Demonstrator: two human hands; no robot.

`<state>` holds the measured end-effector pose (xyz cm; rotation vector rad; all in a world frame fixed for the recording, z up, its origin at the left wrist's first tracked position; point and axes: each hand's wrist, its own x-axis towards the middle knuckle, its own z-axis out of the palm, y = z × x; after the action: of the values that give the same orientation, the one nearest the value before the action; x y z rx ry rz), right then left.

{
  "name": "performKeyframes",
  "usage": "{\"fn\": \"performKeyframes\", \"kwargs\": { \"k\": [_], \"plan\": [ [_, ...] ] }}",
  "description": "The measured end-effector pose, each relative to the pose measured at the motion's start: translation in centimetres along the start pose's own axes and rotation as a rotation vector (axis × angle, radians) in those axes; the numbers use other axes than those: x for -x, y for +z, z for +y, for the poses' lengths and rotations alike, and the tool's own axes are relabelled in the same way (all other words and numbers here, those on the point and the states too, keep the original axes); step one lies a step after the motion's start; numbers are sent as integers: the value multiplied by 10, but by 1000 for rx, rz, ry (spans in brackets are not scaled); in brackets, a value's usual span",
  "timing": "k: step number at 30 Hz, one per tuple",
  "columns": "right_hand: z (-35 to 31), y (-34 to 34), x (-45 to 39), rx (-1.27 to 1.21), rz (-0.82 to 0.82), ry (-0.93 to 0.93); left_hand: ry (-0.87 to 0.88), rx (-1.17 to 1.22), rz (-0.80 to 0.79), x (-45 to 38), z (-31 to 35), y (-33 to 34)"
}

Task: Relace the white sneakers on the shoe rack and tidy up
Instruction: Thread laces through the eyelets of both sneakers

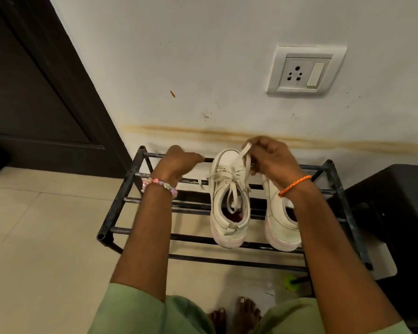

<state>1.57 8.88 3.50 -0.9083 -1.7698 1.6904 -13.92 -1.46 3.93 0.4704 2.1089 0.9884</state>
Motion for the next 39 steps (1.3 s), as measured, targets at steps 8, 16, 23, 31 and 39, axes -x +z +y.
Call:
{"fn": "performKeyframes", "kwargs": {
  "k": [8,16,23,31,39],
  "plan": [
    [-40,-1,18,-472,39,-197,132,-223,-451,3,1,16],
    [-69,-13,23,-547,-13,-486,144,-269,-449,-2,-6,25],
    [-61,-18,19,-362,-14,-516,323,-133,-354,-2,-8,30],
    [-1,-11,6,613,215,-145,341,24,-227,-7,-8,38],
    [20,3,13,766,-101,0,140,252,306,-14,-10,20]
  ]
}}
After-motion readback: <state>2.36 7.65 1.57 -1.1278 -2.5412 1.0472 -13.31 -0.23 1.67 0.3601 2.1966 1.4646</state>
